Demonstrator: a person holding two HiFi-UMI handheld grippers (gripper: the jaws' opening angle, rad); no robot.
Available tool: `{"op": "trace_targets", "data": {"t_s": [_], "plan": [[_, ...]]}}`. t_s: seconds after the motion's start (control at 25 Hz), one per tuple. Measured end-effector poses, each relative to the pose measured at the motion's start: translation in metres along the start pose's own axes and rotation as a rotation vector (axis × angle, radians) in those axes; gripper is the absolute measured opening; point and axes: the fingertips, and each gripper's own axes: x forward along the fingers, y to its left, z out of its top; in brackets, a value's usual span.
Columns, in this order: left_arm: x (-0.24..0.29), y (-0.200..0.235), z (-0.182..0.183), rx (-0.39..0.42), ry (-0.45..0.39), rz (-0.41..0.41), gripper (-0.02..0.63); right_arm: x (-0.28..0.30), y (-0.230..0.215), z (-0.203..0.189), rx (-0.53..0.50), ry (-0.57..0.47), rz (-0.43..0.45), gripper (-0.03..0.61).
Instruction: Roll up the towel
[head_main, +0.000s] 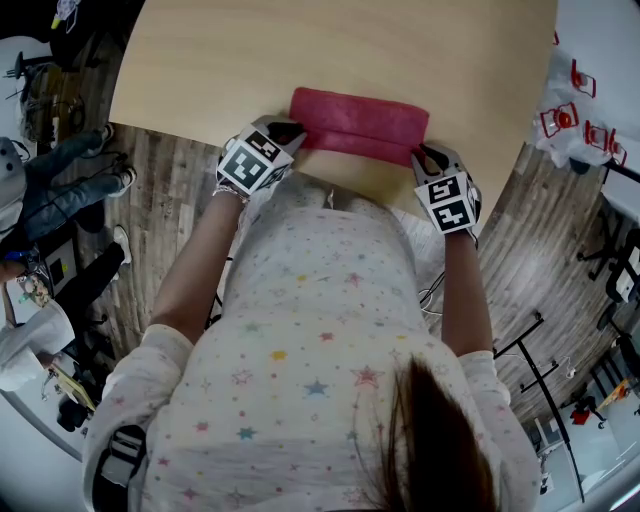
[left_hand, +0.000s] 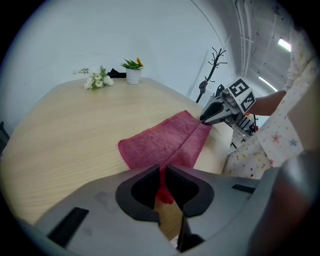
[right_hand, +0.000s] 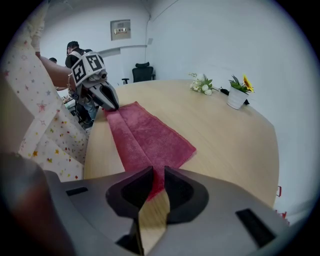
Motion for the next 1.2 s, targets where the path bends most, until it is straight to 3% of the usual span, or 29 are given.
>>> {"op": "trace_targets", "data": {"t_s": [0.16,0.24,0.44,0.6,0.84,1.2], "plan": [[-0.002,-0.001,0.001,-0.007,-0.026,-0.009,0.038,-0.005,-0.001,0.003,0.013,-0.008,0.0,0.081],[-0.006,0.0,0.003,-0.018,-0.054,0.0,0.071,-0.011,-0.002,0.007,0.012,-0.023,-0.008,0.089],[-0.025,0.004,0.017,-0.035,-0.177,0.015,0.112,-0.028,-0.005,0.022,0.047,-0.091,-0.018,0.09],[-0.037,-0.011,0.026,0.017,-0.235,-0.032,0.114,-0.038,0.01,0.032,0.039,-0.13,0.03,0.089],[-0.02,-0.048,0.01,0.133,-0.145,-0.13,0.114,-0.03,0.036,0.021,0.002,-0.098,0.1,0.103],[0.007,-0.038,-0.007,0.223,-0.031,-0.043,0.126,-0.001,0.038,0.002,-0.137,-0.002,0.063,0.119]]}}
